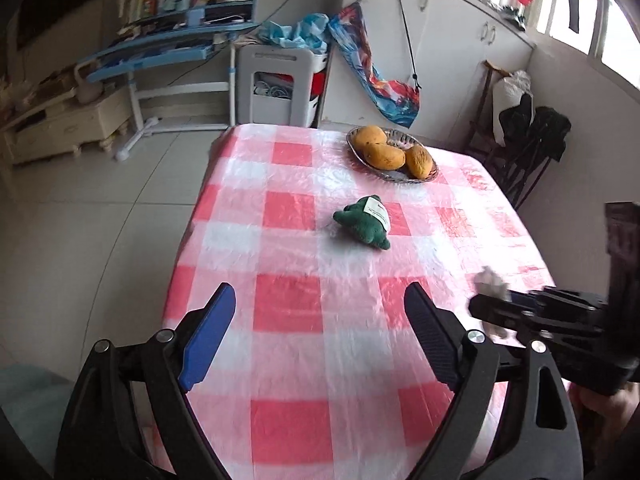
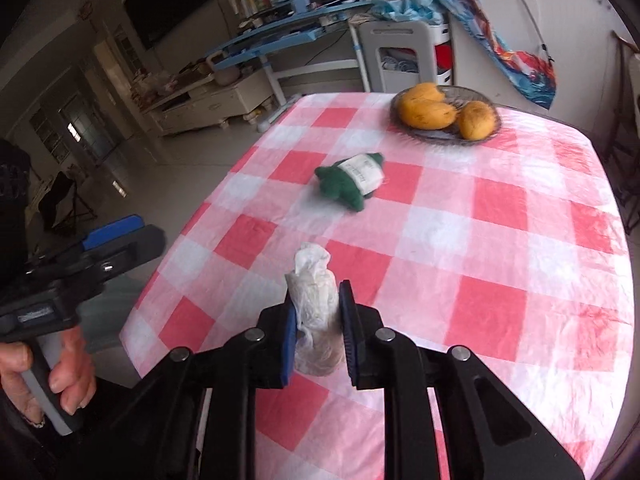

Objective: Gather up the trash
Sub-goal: 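Reach to the table and grasp the white tissue with the right tool, then grasp the green plush toy with the left tool while the right tool holds the tissue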

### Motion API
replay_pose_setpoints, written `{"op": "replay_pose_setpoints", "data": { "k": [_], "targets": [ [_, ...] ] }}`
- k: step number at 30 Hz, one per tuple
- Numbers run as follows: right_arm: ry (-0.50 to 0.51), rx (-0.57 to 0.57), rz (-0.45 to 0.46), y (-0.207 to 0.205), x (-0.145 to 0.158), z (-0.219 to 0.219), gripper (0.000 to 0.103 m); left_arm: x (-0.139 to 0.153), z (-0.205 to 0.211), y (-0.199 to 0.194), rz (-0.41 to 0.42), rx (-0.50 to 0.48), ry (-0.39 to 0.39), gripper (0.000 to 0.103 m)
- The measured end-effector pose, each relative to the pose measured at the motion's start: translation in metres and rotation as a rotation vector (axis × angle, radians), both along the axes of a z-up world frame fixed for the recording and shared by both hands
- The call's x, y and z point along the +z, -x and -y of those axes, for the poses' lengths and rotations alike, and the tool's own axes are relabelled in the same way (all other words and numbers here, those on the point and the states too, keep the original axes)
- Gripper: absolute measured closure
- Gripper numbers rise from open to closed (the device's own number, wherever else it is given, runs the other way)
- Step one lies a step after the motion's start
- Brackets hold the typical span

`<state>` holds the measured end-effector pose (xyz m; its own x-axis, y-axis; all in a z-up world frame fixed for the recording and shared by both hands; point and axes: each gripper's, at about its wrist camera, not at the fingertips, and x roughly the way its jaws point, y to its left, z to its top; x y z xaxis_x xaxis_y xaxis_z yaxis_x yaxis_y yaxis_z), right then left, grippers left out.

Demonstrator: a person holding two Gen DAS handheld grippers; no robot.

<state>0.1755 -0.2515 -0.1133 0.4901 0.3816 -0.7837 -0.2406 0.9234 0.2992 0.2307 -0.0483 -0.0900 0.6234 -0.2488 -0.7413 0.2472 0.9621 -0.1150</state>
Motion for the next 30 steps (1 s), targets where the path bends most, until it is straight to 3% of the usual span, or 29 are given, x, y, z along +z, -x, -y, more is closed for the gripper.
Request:
{"op": "replay_pose_setpoints", "data": {
  "k": [4, 8, 18, 19, 22, 24, 26, 30],
  "targets": [
    [-0.115, -0.142, -0.013, -0.005, -0.004, 0.043, 0.082, -0.023, 0.042, -0.059, -0.04, -0.057, -0.068, 0.02],
    [-0.192, -0.194, -0.012, -0.012, -0.004, 0.063, 0.082, -0.036, 0.073, -0.09, -0.05, -0.093, -0.115, 0.02],
    [-0.233, -0.177, 0.001, -0.011, 0.0, 0.072, 0.08, -0.061, 0.104, -0.108, -0.064, -0.133, -0.16, 0.022],
    [-0.234, -0.175, 0.005, -0.011, 0.001, 0.073, 0.08, -0.063, 0.104, -0.108, -0.07, -0.135, -0.156, 0.025],
    [-0.236, -0.174, 0.007, -0.011, 0.001, 0.073, 0.079, -0.066, 0.103, -0.106, -0.073, -0.137, -0.142, 0.047],
    [-0.233, -0.173, 0.004, -0.01, 0.0, 0.072, 0.079, -0.064, 0.101, -0.102, -0.075, -0.146, -0.128, 0.076],
    [-0.227, -0.17, 0.0, -0.01, -0.001, 0.071, 0.079, -0.061, 0.095, -0.099, -0.101, -0.149, -0.084, 0.084],
    [-0.209, -0.159, -0.008, -0.007, -0.004, 0.067, 0.079, -0.049, 0.078, -0.071, -0.086, -0.131, -0.068, 0.085]
  ]
}}
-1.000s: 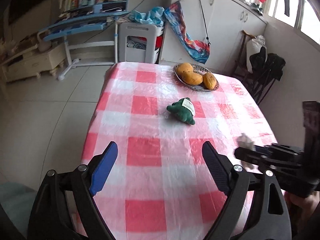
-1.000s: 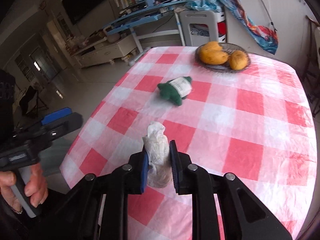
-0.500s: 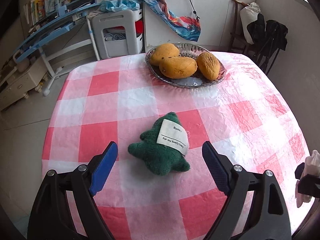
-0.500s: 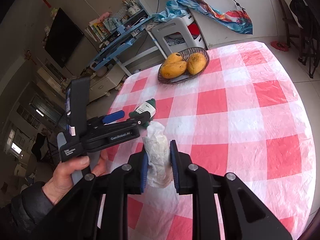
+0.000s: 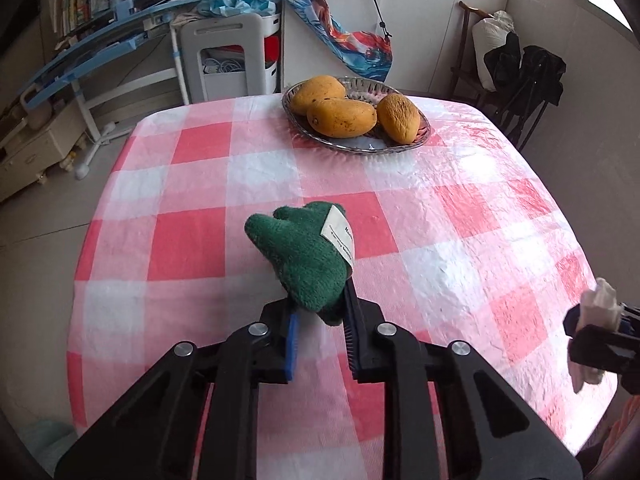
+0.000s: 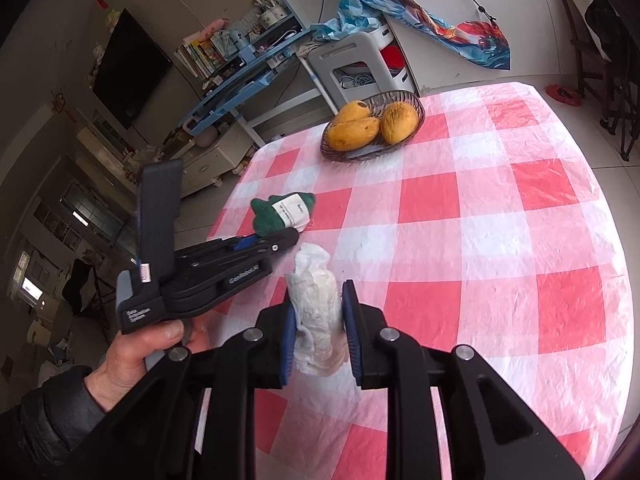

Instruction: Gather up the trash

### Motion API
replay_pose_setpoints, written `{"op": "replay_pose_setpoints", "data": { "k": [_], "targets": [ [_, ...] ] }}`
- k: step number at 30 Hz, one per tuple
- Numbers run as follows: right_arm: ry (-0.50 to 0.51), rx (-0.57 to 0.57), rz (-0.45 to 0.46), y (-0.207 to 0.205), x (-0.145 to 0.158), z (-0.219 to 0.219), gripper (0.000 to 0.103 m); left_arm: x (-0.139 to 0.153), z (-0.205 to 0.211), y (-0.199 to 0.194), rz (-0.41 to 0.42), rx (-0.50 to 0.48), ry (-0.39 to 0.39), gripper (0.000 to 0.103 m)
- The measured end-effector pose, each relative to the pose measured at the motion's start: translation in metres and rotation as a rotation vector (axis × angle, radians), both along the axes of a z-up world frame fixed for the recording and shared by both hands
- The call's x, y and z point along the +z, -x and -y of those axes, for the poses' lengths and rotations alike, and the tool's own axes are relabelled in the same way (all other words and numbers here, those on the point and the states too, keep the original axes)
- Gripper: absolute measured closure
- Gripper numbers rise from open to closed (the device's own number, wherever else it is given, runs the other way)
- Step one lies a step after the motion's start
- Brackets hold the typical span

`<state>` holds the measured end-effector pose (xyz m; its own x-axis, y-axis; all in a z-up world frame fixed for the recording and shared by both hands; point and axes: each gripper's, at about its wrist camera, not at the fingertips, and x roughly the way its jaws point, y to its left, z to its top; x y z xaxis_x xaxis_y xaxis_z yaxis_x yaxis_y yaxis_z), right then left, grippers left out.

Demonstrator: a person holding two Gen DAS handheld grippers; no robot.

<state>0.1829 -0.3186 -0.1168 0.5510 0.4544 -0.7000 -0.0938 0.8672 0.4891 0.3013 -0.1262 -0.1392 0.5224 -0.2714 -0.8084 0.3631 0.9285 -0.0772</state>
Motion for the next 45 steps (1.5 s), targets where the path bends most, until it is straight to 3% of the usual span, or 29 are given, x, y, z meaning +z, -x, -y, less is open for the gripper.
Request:
{"op": "replay_pose_setpoints", "data": {
  "k": [5, 9, 13, 18, 20, 22, 24, 27, 29, 33, 39, 45],
  "targets": [
    [-0.014, 0.024, 0.001, 0.024, 0.0, -0.013, 0.079, 0.024, -0.033, 0.054, 0.021, 0.025, 0.008, 0.085],
    [-0.058, 0.08, -0.025, 0.067, -0.01, -0.043, 0.079, 0.036, -0.07, 0.106, 0.015, 0.069, 0.031, 0.085],
    [-0.054, 0.187, -0.096, 0.125, -0.03, -0.087, 0.079, 0.031, -0.104, 0.165, -0.027, 0.113, 0.053, 0.085],
    [0.018, 0.281, -0.201, 0.18, -0.053, -0.126, 0.078, 0.015, -0.118, 0.231, -0.094, 0.12, 0.043, 0.085],
    [0.07, 0.286, -0.231, 0.192, -0.059, -0.131, 0.072, 0.009, -0.121, 0.256, -0.126, 0.125, 0.041, 0.085],
    [0.097, 0.233, -0.232, 0.199, -0.058, -0.124, 0.051, 0.0, -0.121, 0.279, -0.165, 0.128, 0.035, 0.085],
    [0.083, 0.156, -0.199, 0.2, -0.05, -0.109, 0.049, -0.012, -0.118, 0.3, -0.213, 0.113, 0.015, 0.085],
    [0.043, 0.027, -0.109, 0.201, -0.033, -0.086, 0.036, -0.026, -0.108, 0.324, -0.274, 0.072, -0.017, 0.082],
    [0.043, -0.036, -0.029, 0.206, -0.019, -0.076, 0.032, -0.022, -0.105, 0.333, -0.236, 0.059, -0.04, 0.069],
    [0.151, -0.104, 0.131, 0.221, 0.011, -0.077, 0.018, 0.015, -0.111, 0.348, -0.022, 0.086, -0.032, 0.023],
    [0.28, -0.151, 0.326, 0.243, 0.044, -0.085, 0.012, 0.069, -0.123, 0.356, 0.188, 0.126, -0.017, 0.009],
    [0.343, -0.145, 0.431, 0.261, 0.063, -0.093, 0.01, 0.111, -0.139, 0.36, 0.346, 0.169, -0.024, 0.008]
  ]
}}
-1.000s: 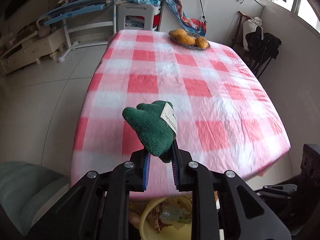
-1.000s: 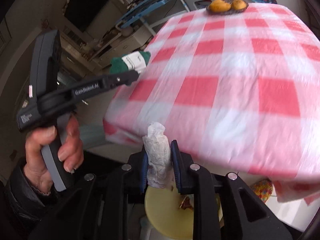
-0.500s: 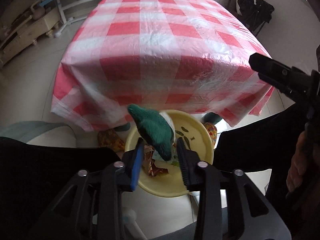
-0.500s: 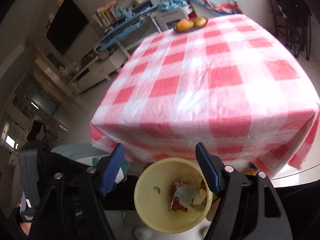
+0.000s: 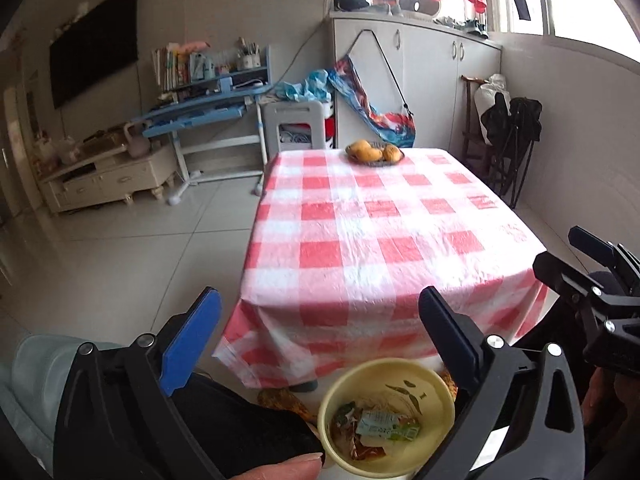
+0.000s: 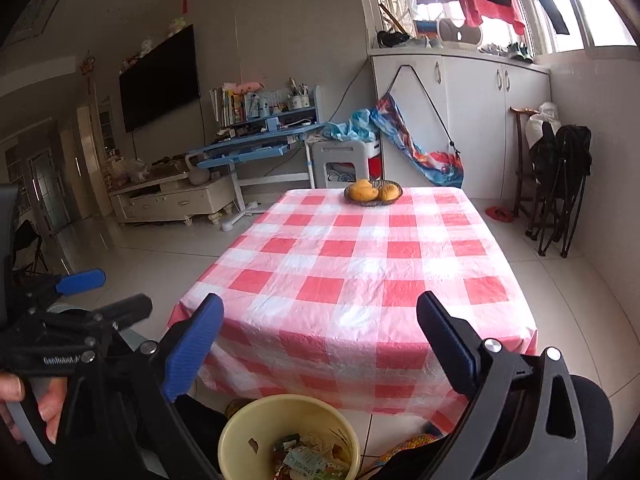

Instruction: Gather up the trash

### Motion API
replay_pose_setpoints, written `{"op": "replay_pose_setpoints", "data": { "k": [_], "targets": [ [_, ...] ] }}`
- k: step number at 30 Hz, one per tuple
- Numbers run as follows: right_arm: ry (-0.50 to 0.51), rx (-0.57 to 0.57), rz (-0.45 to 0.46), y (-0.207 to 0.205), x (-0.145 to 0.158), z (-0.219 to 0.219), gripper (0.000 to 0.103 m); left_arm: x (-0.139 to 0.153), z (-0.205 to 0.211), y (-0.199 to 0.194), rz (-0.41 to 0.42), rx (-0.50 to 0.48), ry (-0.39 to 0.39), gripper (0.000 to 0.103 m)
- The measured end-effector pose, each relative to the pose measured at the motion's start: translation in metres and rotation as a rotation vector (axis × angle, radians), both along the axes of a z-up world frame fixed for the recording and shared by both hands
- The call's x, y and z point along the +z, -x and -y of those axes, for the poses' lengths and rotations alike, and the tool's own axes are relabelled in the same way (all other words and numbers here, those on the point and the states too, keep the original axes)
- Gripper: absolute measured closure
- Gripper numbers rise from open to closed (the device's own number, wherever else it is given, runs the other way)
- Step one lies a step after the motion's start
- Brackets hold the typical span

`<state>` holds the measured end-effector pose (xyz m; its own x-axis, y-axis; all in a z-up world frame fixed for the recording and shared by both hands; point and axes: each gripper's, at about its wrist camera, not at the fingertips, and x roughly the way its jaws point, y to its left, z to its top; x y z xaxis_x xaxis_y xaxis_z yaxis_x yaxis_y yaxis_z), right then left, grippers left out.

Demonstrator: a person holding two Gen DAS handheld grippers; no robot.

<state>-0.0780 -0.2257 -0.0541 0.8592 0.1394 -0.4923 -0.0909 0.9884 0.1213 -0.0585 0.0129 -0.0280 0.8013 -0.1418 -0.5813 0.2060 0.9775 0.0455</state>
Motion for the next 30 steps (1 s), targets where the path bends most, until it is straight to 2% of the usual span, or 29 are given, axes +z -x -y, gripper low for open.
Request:
{"op": "replay_pose_setpoints", "data": {
  "k": [7, 30],
  "targets": [
    [0.004, 0.005, 0.007, -0.004, -0.003, -0.006, 0.009, 0.013, -0.016, 0.001, 0.006, 0.025, 0.094, 0.008],
    [0.021, -0.003, 0.004, -0.009, -0.01, -0.008, 0.008, 0.003, -0.014, 0.001, 0.017, 0.022, 0.075, 0.008]
  ]
}}
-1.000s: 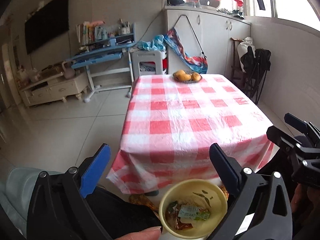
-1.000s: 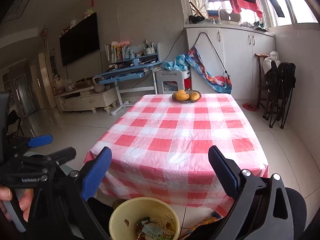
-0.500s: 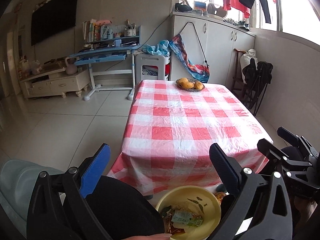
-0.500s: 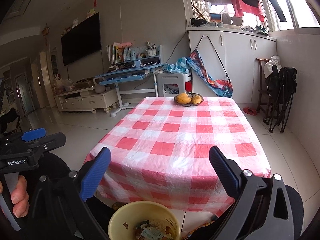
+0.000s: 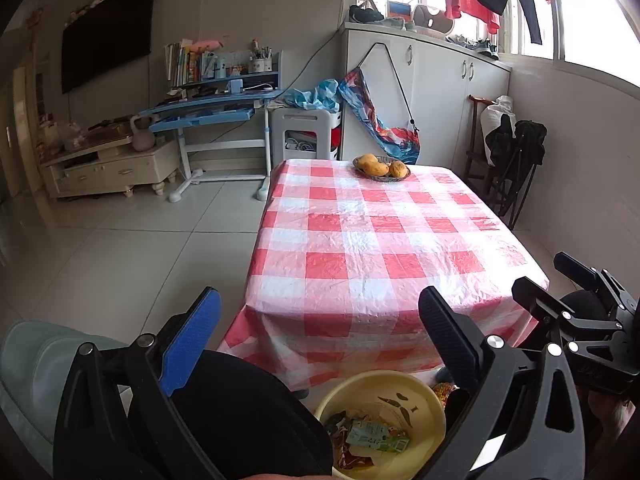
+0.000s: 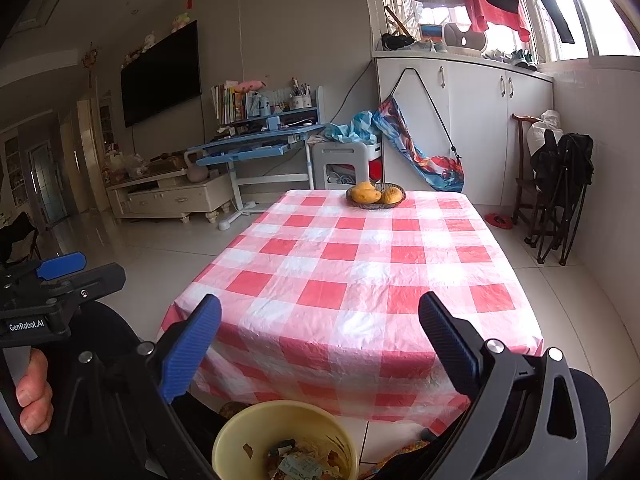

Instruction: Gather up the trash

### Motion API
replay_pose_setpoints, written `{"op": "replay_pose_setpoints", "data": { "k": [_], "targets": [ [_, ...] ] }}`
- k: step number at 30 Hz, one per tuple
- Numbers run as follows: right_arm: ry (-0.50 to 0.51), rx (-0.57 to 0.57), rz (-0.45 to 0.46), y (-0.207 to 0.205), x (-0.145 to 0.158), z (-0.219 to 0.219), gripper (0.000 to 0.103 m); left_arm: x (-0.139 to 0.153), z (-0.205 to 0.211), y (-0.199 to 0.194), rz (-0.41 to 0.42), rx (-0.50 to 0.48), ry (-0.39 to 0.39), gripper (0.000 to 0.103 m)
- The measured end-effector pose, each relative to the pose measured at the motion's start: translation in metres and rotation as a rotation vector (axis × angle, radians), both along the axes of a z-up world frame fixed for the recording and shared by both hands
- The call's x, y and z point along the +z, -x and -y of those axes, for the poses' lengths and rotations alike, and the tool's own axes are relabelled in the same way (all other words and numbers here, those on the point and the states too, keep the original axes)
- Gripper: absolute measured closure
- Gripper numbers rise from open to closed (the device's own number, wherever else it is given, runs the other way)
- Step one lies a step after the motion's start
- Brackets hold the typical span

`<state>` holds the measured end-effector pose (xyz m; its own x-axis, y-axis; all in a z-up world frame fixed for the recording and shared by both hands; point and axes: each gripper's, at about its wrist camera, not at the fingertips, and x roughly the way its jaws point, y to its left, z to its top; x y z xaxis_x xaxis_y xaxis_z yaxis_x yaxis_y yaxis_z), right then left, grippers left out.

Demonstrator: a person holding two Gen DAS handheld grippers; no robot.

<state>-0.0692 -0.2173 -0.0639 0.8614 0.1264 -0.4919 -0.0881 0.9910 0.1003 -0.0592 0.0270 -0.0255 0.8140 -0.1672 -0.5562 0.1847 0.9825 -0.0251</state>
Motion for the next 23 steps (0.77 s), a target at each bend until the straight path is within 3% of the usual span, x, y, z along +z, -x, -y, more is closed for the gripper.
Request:
{"op": "replay_pose_setpoints", "data": {
  "k": [5, 12, 15, 18, 23],
  "targets": [
    [0.0, -0.003, 0.0, 0.0, -0.001, 0.0, 0.008, 0.002, -0.006, 0.001, 0.003, 0.001, 0.003, 0.008],
    [0.016, -0.015, -0.011, 0.0, -0.007, 0.002, 0.008, 0.021, -0.011, 0.012, 0.096, 0.062, -0.123, 0.007],
    [0.04, -0.011, -0.023, -0.002, -0.009, -0.001, 0.008, 0.018, -0.026, 0.0, 0.038, 0.14, -0.148, 0.007],
    [0.057, -0.009, -0.03, -0.002, -0.011, -0.004, 0.008, 0.008, -0.044, -0.014, -0.069, 0.163, -0.071, 0.008],
    [0.082, -0.003, -0.041, -0.003, -0.013, -0.008, 0.008, 0.001, -0.049, -0.018, -0.089, 0.146, -0.032, 0.008]
  ]
}}
